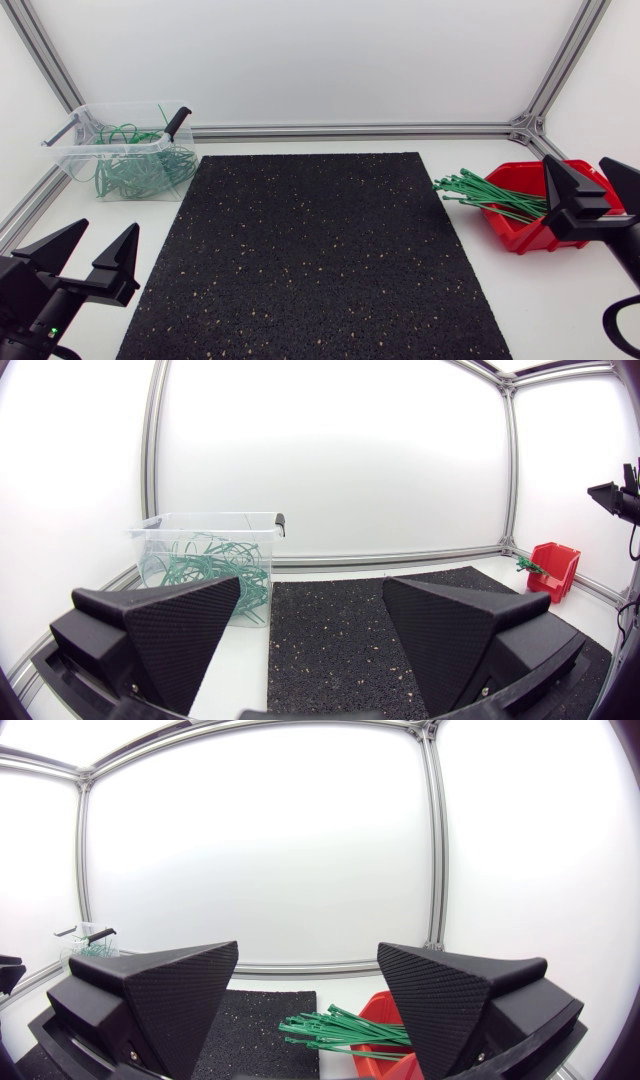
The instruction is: Take a green cable tie from the red box, thread the tail through the head to close it, then place it in the transparent bin on the left.
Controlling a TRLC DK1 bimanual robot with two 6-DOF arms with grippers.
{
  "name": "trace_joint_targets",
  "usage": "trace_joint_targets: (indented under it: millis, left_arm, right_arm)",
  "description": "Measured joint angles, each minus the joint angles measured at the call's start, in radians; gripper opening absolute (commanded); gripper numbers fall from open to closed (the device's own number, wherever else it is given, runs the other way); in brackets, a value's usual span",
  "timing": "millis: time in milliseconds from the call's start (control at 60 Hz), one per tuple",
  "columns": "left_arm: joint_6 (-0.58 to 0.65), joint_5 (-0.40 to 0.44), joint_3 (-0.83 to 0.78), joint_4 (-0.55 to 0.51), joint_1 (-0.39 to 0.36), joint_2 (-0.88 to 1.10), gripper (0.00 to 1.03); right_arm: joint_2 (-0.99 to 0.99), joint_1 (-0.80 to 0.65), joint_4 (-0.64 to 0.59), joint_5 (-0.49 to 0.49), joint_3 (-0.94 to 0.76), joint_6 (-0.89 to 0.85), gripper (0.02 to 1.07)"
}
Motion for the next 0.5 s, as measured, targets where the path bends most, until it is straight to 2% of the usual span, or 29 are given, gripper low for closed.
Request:
trace_joint_targets:
  millis: [217,350,500]
  left_arm:
    - [0.000,0.000,0.000,0.000,0.000,0.000,1.00]
    - [0.000,0.000,0.000,0.000,0.000,0.000,1.00]
    - [0.000,0.000,0.000,0.000,0.000,0.000,1.00]
  right_arm:
    - [0.291,-0.021,-0.049,-0.015,0.196,0.003,1.02]
    - [0.516,-0.075,-0.181,-0.066,0.362,-0.015,1.02]
    - [0.727,-0.132,-0.360,-0.105,0.538,-0.112,1.02]
